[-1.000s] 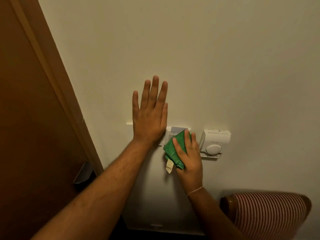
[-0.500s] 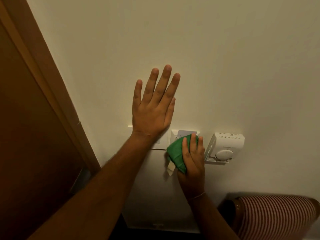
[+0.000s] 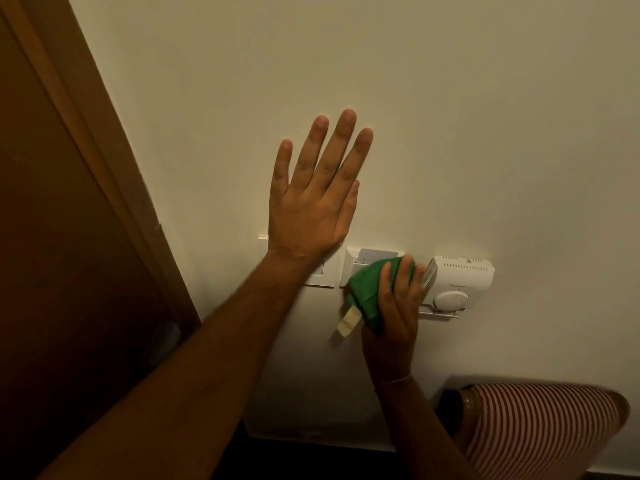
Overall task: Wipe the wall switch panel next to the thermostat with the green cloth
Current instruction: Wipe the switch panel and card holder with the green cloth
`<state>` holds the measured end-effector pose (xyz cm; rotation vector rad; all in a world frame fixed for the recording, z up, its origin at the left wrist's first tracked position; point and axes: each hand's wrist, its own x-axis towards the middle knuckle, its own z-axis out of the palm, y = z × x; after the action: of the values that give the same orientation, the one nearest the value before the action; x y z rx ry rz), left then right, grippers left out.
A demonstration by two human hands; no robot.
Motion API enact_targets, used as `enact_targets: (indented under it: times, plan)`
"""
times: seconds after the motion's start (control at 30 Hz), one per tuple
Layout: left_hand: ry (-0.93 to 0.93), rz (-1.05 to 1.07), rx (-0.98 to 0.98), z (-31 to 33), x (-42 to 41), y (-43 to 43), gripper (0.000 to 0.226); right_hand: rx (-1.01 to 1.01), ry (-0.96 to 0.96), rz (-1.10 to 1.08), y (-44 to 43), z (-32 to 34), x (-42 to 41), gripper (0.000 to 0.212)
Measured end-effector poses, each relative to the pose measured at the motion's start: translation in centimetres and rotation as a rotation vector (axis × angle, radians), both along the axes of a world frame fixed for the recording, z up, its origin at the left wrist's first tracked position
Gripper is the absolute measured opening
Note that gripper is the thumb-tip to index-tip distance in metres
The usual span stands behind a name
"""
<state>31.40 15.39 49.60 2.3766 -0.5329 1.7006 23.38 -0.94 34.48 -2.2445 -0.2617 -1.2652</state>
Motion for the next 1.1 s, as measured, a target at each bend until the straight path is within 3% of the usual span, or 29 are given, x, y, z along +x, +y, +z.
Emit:
enact_targets:
  times: [0.1,0.23,0.33,0.53,0.73,0.93,1.1]
  plan:
    - [-0.011,0.017,0.011,0.0,0.0,0.1,0.068,-0.008,0.051,0.043,0.1,-2.2,-1.6,0.053]
    - [-0.005,0.019,0.015,0.1,-0.1,0.0,0.068,0.042,0.031,0.062,0.5,-1.0,-1.0,0.054]
    - [-0.014,0.019,0.008,0.1,-0.1,-0.1,0.07,0.049,-0.021,0.041,1.1,0.1,0.1,0.066]
    - [-0.011,0.042,0.023,0.0,0.1,0.0,0.071,0.039,0.057,0.05,1.3,-2.5,-1.5,0.053]
    - [-0.013,0.043,0.019,-0.1,0.1,-0.2,0.07,0.074,-0.016,0.051,2.2,-0.1,-0.2,0.051]
    - [-0.024,0.048,0.02,-0.1,0.4,-0.1,0.068,0.046,0.066,0.068,2.7,-2.0,-1.7,0.049]
    - [-0.035,0.044,-0.007,-0.2,0.4,-0.3,0.066,0.074,-0.044,0.095,4.0,1.3,0.0,0.052]
